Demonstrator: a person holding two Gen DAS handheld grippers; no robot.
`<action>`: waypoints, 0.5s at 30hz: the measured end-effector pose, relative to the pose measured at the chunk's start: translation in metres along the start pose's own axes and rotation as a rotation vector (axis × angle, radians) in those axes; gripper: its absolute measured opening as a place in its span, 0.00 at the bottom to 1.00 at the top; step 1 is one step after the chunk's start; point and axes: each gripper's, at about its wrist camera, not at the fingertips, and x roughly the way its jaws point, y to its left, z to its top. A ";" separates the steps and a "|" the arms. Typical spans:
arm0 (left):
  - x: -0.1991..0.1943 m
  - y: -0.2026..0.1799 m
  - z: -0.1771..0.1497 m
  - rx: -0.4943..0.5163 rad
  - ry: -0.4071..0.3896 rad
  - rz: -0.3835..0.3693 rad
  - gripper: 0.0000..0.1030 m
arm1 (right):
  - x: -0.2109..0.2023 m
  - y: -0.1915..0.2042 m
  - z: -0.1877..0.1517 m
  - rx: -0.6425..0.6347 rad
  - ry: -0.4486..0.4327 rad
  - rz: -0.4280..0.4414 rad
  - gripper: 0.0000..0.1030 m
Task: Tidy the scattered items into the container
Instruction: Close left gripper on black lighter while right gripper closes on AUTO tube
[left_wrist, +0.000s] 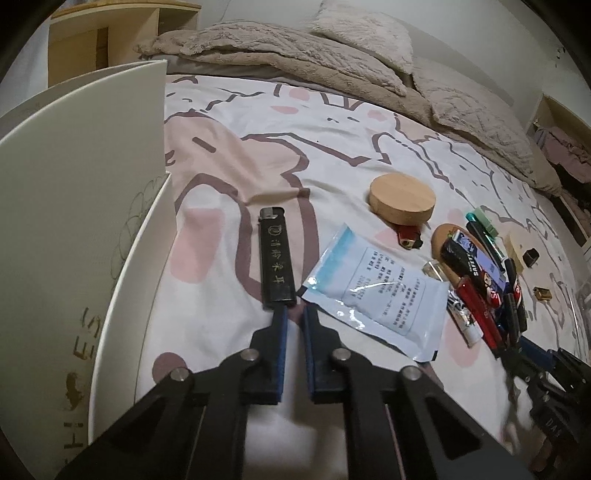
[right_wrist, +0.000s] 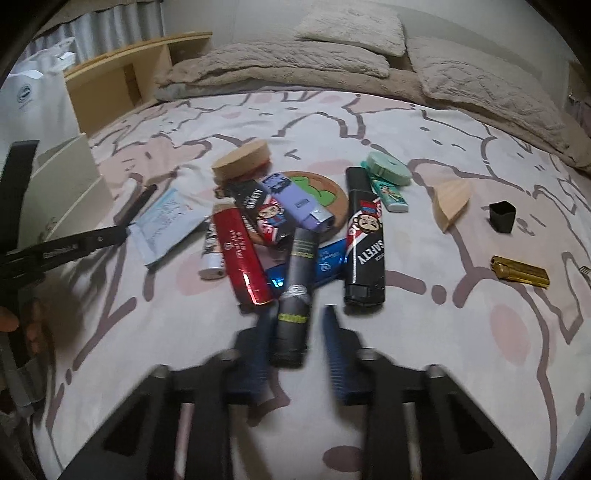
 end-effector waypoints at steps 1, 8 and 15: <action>0.000 -0.001 0.000 0.003 0.000 0.006 0.09 | -0.001 0.001 -0.001 0.001 0.001 0.013 0.20; 0.003 -0.008 0.001 0.045 -0.002 0.065 0.09 | -0.009 0.026 -0.012 -0.053 0.020 0.070 0.20; 0.002 -0.005 0.003 0.038 -0.014 0.117 0.46 | -0.015 0.031 -0.020 -0.021 0.033 0.134 0.20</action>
